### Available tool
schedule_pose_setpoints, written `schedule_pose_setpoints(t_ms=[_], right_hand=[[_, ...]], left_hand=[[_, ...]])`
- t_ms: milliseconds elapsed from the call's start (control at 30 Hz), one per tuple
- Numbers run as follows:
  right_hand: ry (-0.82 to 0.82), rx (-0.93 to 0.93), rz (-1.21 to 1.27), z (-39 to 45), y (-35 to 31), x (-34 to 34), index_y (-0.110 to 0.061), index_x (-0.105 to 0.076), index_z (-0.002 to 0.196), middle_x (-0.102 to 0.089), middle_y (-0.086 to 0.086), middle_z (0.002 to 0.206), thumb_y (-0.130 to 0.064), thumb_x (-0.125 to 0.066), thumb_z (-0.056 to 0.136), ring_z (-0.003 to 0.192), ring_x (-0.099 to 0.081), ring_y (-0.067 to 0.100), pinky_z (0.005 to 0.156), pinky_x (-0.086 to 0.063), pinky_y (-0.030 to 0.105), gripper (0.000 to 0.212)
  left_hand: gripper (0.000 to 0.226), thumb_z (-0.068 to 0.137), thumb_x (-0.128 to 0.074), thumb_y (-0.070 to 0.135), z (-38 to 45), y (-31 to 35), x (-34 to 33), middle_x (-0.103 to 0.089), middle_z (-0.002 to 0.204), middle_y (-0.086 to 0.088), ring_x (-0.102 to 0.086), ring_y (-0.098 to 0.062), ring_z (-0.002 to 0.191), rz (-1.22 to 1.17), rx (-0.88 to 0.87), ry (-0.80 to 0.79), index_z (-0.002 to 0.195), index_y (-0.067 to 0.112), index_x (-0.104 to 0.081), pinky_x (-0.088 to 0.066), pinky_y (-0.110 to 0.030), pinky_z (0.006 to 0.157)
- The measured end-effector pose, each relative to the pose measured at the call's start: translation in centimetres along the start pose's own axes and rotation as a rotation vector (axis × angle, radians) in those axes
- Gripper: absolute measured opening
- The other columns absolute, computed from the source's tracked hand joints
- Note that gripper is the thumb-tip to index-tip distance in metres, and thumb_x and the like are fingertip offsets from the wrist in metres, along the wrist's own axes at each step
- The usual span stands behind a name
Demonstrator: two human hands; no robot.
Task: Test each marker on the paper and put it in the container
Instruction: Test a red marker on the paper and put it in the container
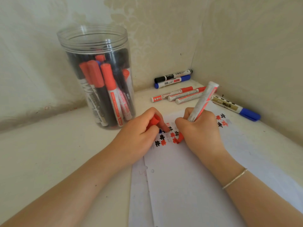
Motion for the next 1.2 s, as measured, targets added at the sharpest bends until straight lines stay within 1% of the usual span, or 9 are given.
schedule_pose_setpoints(t_ms=[167, 300, 433, 600, 767, 867, 1000, 1133, 1200], right_hand=[[-0.019, -0.013, 0.527, 0.2, -0.2, 1.3, -0.012, -0.056, 0.063, -0.060, 0.011, 0.063, -0.016, -0.075, 0.074, 0.043, -0.045, 0.012, 0.044, -0.038, 0.022, 0.022], [-0.196, -0.073, 0.934, 0.0, -0.5, 1.0, -0.005, -0.067, 0.067, -0.065, 0.009, 0.066, -0.021, -0.061, 0.078, 0.053, -0.058, 0.019, 0.053, -0.050, 0.028, 0.020], [-0.174, -0.065, 0.868, 0.0, -0.4, 0.7, -0.002, -0.052, 0.068, -0.056, 0.014, 0.060, -0.007, -0.049, 0.090, 0.040, -0.052, 0.021, 0.040, -0.042, 0.026, 0.023], [-0.168, -0.031, 0.778, -0.1, -0.4, 0.7, -0.005, -0.050, 0.060, -0.055, 0.014, 0.060, -0.004, -0.055, 0.088, 0.039, -0.050, 0.021, 0.039, -0.040, 0.026, 0.028], [-0.192, -0.015, 0.578, -0.3, -0.4, 0.4, -0.005, -0.056, 0.063, -0.055, 0.019, 0.055, -0.006, -0.069, 0.079, 0.035, -0.047, 0.019, 0.039, -0.040, 0.023, 0.020], [-0.305, -0.011, 0.651, -0.4, -0.6, 0.3, -0.001, -0.063, 0.069, -0.062, 0.019, 0.060, -0.016, -0.071, 0.070, 0.045, -0.056, 0.022, 0.047, -0.049, 0.028, 0.017], [-0.413, -0.103, 0.864, -0.6, -0.8, 0.1, 0.006, -0.070, 0.086, -0.067, 0.028, 0.081, -0.032, -0.056, 0.080, 0.061, -0.065, 0.031, 0.056, -0.056, 0.035, 0.041], [-0.026, -0.045, 0.771, -0.1, -0.4, 1.5, -0.007, -0.058, 0.080, -0.059, 0.014, 0.067, -0.013, -0.062, 0.084, 0.042, -0.053, 0.023, 0.042, -0.045, 0.028, 0.008], [0.083, -0.014, 0.699, 0.0, -0.3, 2.0, -0.007, -0.052, 0.071, -0.056, 0.012, 0.060, -0.012, -0.065, 0.085, 0.037, -0.049, 0.022, 0.040, -0.042, 0.026, 0.019]], left_hand=[[0.024, 0.093, -0.049, 0.007, 0.0, -0.2, 0.2, -0.069, 0.085, 0.015, -0.060, -0.003, 0.067, -0.068, -0.017, 0.027, 0.091, 0.029, -0.058, -0.052, -0.029, 0.067], [0.022, 0.094, -0.054, 0.013, 0.3, -0.6, 0.1, -0.070, 0.086, 0.013, -0.063, -0.001, 0.070, -0.106, -0.005, 0.043, 0.096, 0.033, -0.061, -0.053, -0.026, 0.071], [0.025, 0.092, -0.056, 0.012, 0.5, -0.8, -0.1, -0.069, 0.089, 0.015, -0.064, -0.003, 0.079, -0.051, -0.028, 0.024, 0.092, 0.036, -0.060, -0.055, -0.038, 0.078], [0.023, 0.092, -0.057, 0.012, 0.4, -0.6, 0.0, -0.069, 0.086, 0.014, -0.059, 0.001, 0.072, -0.008, -0.046, 0.007, 0.094, 0.035, -0.061, -0.048, -0.028, 0.071], [0.016, 0.091, -0.057, 0.026, 0.2, -0.4, -0.3, -0.066, 0.089, 0.011, -0.061, -0.006, 0.082, 0.078, -0.111, -0.022, 0.104, 0.033, -0.064, -0.050, -0.035, 0.075], [0.026, 0.089, -0.050, 0.047, -0.1, -0.1, 0.0, -0.062, 0.093, 0.012, -0.059, -0.005, 0.091, -0.003, -0.136, 0.010, 0.108, 0.035, -0.063, -0.047, -0.027, 0.078], [0.033, 0.097, -0.037, 0.046, 0.0, -0.1, 0.3, -0.064, 0.079, 0.002, -0.061, -0.014, 0.080, -0.106, -0.095, 0.071, 0.094, 0.030, -0.066, -0.048, -0.041, 0.078], [0.037, 0.098, -0.040, 0.039, -0.2, 0.3, -0.1, -0.045, 0.054, 0.007, -0.045, -0.008, 0.054, -0.074, -0.054, 0.145, 0.067, 0.024, -0.053, -0.037, -0.029, 0.057], [0.040, 0.097, -0.042, 0.037, -0.3, 0.4, -0.2, -0.043, 0.049, 0.009, -0.041, -0.006, 0.049, -0.048, -0.049, 0.181, 0.060, 0.023, -0.047, -0.031, -0.022, 0.052]])
Point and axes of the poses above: each hand's wrist, its own z-axis towards the middle knuckle, its own x-axis out of the back of the hand, y = z × x, the point moved 3 cm from there along z, towards the middle knuckle
